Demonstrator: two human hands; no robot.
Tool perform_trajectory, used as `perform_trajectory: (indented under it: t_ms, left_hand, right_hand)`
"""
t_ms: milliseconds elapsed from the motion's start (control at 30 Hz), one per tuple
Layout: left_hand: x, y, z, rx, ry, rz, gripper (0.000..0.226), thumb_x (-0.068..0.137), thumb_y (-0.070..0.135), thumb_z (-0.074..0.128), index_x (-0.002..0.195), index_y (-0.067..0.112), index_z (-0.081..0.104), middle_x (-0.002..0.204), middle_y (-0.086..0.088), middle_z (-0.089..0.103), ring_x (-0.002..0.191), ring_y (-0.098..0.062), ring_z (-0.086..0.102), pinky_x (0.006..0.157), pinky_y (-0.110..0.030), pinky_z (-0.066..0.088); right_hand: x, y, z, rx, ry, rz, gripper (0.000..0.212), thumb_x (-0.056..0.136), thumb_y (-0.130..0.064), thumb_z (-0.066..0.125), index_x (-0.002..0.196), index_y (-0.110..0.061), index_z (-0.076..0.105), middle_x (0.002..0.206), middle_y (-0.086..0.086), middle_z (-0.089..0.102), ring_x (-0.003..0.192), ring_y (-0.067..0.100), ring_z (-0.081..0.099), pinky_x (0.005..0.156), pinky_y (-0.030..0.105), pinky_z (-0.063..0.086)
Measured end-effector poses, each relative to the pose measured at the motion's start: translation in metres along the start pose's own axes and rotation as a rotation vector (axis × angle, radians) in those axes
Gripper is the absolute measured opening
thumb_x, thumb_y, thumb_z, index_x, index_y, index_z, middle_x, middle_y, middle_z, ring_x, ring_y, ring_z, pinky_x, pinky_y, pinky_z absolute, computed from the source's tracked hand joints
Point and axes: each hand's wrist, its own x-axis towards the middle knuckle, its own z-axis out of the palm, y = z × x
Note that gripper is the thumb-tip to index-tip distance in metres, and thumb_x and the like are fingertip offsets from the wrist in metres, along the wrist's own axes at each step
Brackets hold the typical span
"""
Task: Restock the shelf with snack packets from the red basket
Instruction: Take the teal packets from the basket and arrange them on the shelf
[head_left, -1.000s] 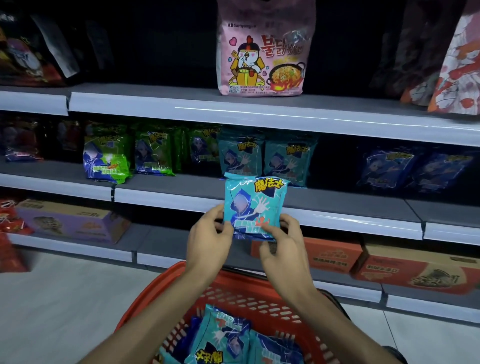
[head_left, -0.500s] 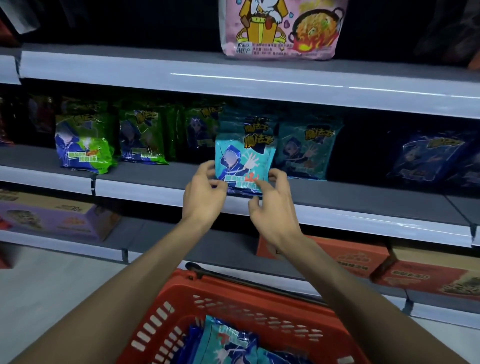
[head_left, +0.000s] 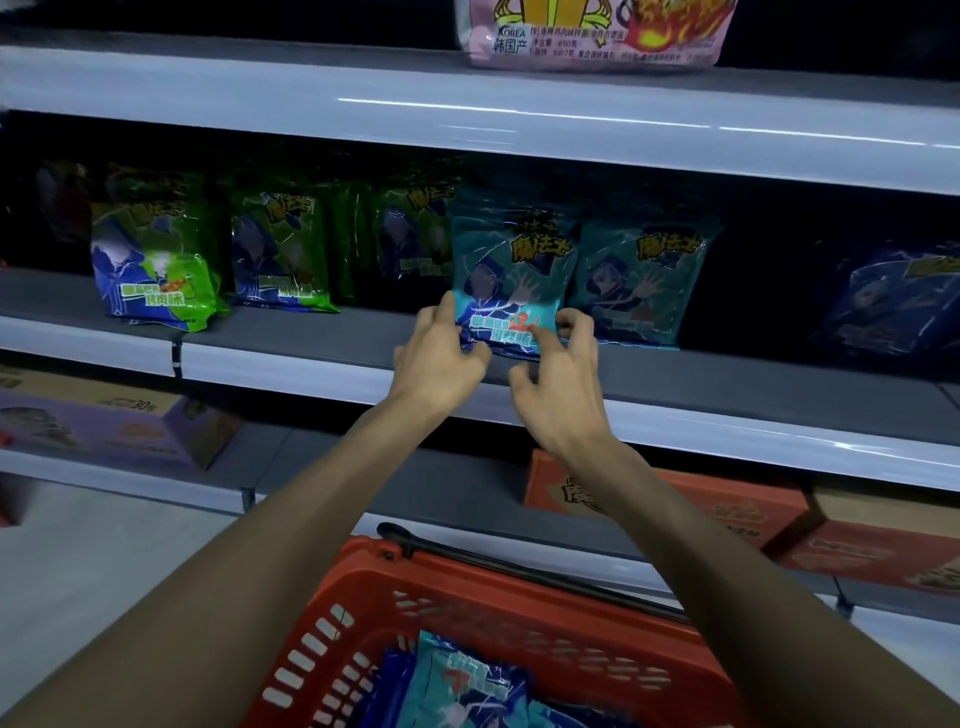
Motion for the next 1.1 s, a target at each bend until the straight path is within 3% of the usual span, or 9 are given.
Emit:
perform_trajectory:
  t_ms: [133, 267, 400, 533, 667, 800, 900, 1100]
  left_hand:
    - [0.003, -0.003, 0.004, 0.053, -0.031, 0.018, 0.072, 0.102, 0.034, 0.051, 0.164, 0.018, 0.017, 0.156, -0.006, 0.034, 0.137, -0.027, 0.051, 0.116, -0.054, 0.037]
    - [-0.005, -0.009, 0.002, 0.184, 0.058, 0.098, 0.059, 0.106, 0.032, 0.047, 0.160, 0.017, 0.028, 0.154, -0.004, 0.037, 0.126, -0.031, 0.055, 0.112, -0.046, 0.035]
    - [-0.017, -0.013, -0.007, 0.408, 0.073, 0.253, 0.049, 0.107, 0.035, 0.042, 0.154, 0.020, 0.041, 0.147, 0.000, 0.044, 0.112, -0.027, 0.061, 0.105, -0.042, 0.029]
    - [-0.011, -0.015, -0.006, 0.533, 0.007, 0.282, 0.052, 0.108, 0.040, 0.036, 0.157, 0.024, 0.040, 0.156, 0.005, 0.045, 0.135, -0.017, 0.049, 0.107, -0.042, 0.026]
    - [-0.001, -0.014, -0.004, 0.596, -0.027, 0.282, 0.053, 0.108, 0.042, 0.034, 0.158, 0.025, 0.038, 0.162, 0.008, 0.041, 0.145, -0.013, 0.041, 0.108, -0.045, 0.025]
    - [0.004, -0.011, -0.005, 0.604, -0.010, 0.280, 0.052, 0.107, 0.040, 0.037, 0.157, 0.025, 0.040, 0.158, 0.005, 0.046, 0.144, -0.015, 0.043, 0.106, -0.045, 0.026]
    - [0.006, -0.008, -0.007, 0.592, 0.063, 0.308, 0.049, 0.104, 0.036, 0.044, 0.152, 0.024, 0.046, 0.150, 0.004, 0.052, 0.136, -0.018, 0.048, 0.104, -0.042, 0.027]
    - [0.012, -0.002, -0.010, 0.642, 0.103, 0.357, 0.058, 0.100, 0.032, 0.049, 0.158, 0.026, 0.040, 0.160, 0.002, 0.041, 0.145, -0.018, 0.041, 0.105, -0.043, 0.027]
  right_hand:
    - [0.003, 0.001, 0.000, -0.002, -0.018, -0.003, 0.045, 0.096, -0.012, 0.056, 0.137, 0.006, 0.055, 0.154, 0.014, 0.025, 0.141, 0.034, 0.032, 0.110, 0.038, 0.040]
    - [-0.006, 0.001, -0.001, -0.057, 0.007, -0.057, 0.045, 0.095, -0.014, 0.057, 0.135, 0.007, 0.054, 0.153, 0.018, 0.027, 0.141, 0.037, 0.030, 0.115, 0.040, 0.034]
    - [-0.015, 0.002, 0.002, -0.177, 0.071, -0.111, 0.038, 0.093, -0.014, 0.055, 0.124, 0.008, 0.061, 0.144, 0.022, 0.040, 0.130, 0.039, 0.041, 0.108, 0.047, 0.042]
    - [-0.015, -0.002, 0.007, -0.292, -0.002, -0.146, 0.041, 0.096, -0.021, 0.045, 0.125, 0.001, 0.065, 0.143, 0.018, 0.048, 0.123, 0.038, 0.051, 0.095, 0.048, 0.044]
    - [-0.011, -0.003, 0.012, -0.324, -0.050, -0.133, 0.062, 0.095, -0.034, 0.022, 0.127, -0.002, 0.063, 0.149, 0.016, 0.048, 0.135, 0.034, 0.046, 0.108, 0.046, 0.037]
    - [-0.006, -0.001, 0.013, -0.355, -0.085, -0.119, 0.050, 0.103, -0.031, 0.034, 0.138, -0.004, 0.058, 0.153, 0.014, 0.045, 0.143, 0.031, 0.039, 0.116, 0.043, 0.028]
    - [-0.006, -0.006, 0.009, -0.358, -0.075, -0.119, 0.057, 0.099, -0.032, 0.031, 0.141, -0.004, 0.056, 0.155, 0.014, 0.045, 0.144, 0.030, 0.038, 0.116, 0.042, 0.029]
    - [0.002, -0.012, 0.001, -0.338, -0.039, -0.152, 0.054, 0.099, -0.027, 0.042, 0.147, -0.002, 0.052, 0.161, 0.014, 0.040, 0.150, 0.028, 0.033, 0.119, 0.042, 0.029]
